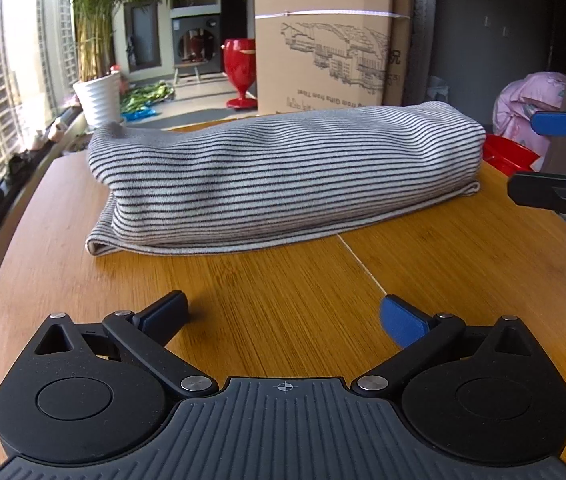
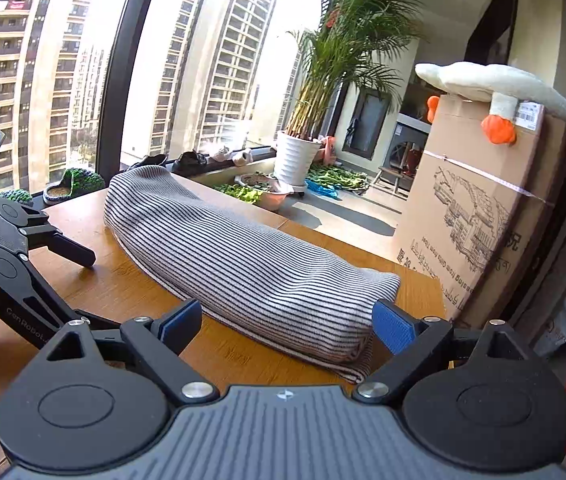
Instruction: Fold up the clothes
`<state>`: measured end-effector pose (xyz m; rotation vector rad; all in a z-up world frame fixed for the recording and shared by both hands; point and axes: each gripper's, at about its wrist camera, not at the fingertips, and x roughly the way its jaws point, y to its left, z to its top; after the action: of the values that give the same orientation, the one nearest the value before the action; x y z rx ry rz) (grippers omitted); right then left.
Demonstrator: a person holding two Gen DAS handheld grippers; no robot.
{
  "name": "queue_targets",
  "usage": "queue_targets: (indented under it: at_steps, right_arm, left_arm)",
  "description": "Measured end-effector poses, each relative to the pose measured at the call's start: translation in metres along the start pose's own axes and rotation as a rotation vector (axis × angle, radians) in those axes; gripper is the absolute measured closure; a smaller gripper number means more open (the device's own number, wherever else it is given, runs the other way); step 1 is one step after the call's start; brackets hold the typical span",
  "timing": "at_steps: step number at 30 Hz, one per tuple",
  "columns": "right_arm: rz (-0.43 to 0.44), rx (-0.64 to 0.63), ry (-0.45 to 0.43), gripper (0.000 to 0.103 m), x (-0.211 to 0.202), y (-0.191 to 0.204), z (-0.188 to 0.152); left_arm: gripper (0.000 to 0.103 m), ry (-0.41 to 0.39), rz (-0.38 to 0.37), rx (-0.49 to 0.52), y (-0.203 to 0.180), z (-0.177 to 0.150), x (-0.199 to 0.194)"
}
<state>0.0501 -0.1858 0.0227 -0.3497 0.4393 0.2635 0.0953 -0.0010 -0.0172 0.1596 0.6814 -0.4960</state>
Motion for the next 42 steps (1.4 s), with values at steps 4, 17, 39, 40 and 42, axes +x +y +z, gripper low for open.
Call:
queue_targets:
  at_steps: [4,17,39,40,42]
  right_arm:
    - [0.018,-0.197,0.025,0.011,0.047,0.029,0.013]
    - [0.099,0.237,-0.260,0.000,0.030,0.020,0.058]
    - [0.295,0.663,-0.237,0.000,0.031,-0.006,0.020]
    - [0.300,0.654,-0.243,0.000,0.029,-0.006,0.021]
    - [0.309,0.644,-0.248,0.000,0.027,-0.005,0.023]
  left_arm:
    - [0.000,-0.003,0.002,-0.011,0.000,-0.001,-0.001]
    - [0.000,-0.002,-0.046,0.009,-0.003,0.008,0.011]
    - [0.000,0.030,-0.164,0.149,-0.050,0.000,0.011]
    - [0.000,0.031,-0.171,0.144,-0.049,0.001,0.011]
    - [0.000,0.046,-0.184,0.138,-0.048,0.002,0.009]
